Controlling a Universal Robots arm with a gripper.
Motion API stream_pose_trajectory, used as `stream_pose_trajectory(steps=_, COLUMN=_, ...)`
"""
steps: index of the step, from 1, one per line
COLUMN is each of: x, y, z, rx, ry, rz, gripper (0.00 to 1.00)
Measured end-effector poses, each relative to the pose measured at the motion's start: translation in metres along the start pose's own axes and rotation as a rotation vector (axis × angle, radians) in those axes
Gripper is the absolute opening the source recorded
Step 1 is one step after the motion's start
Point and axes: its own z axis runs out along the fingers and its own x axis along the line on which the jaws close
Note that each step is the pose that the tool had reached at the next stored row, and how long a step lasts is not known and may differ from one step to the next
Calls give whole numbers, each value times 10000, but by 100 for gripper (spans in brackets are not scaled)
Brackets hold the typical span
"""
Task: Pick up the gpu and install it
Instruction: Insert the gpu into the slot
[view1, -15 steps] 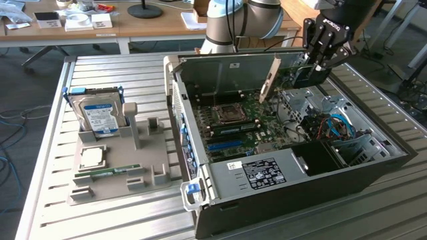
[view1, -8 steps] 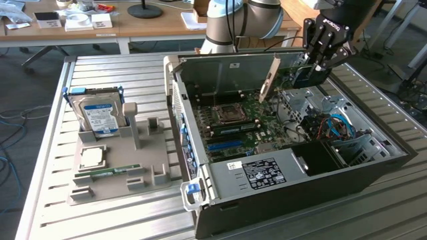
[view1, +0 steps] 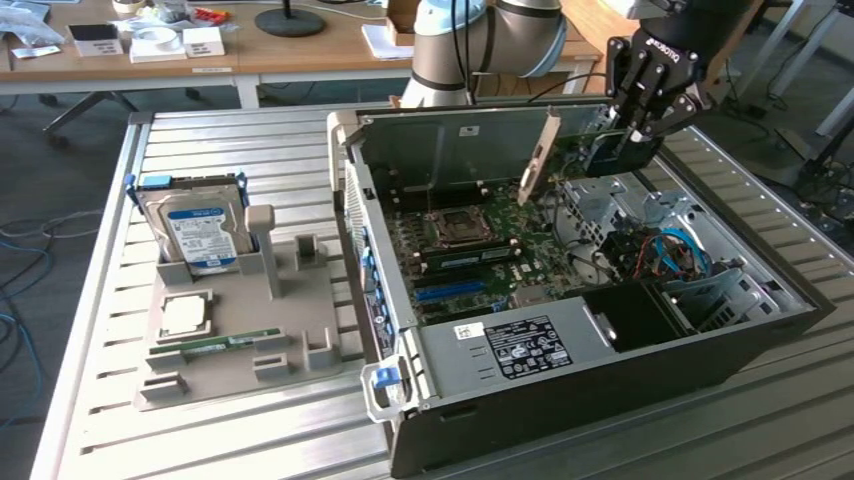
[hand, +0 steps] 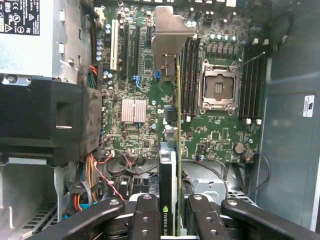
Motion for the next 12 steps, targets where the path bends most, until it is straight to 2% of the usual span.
stream_pose_trajectory(steps=4, x=0, y=11, z=2, rx=3, ry=-1, rz=58, gripper=27)
stream_pose_trajectory(steps=12, x=-3, y=117, z=5, rx=22, ry=4, rz=431, gripper=27)
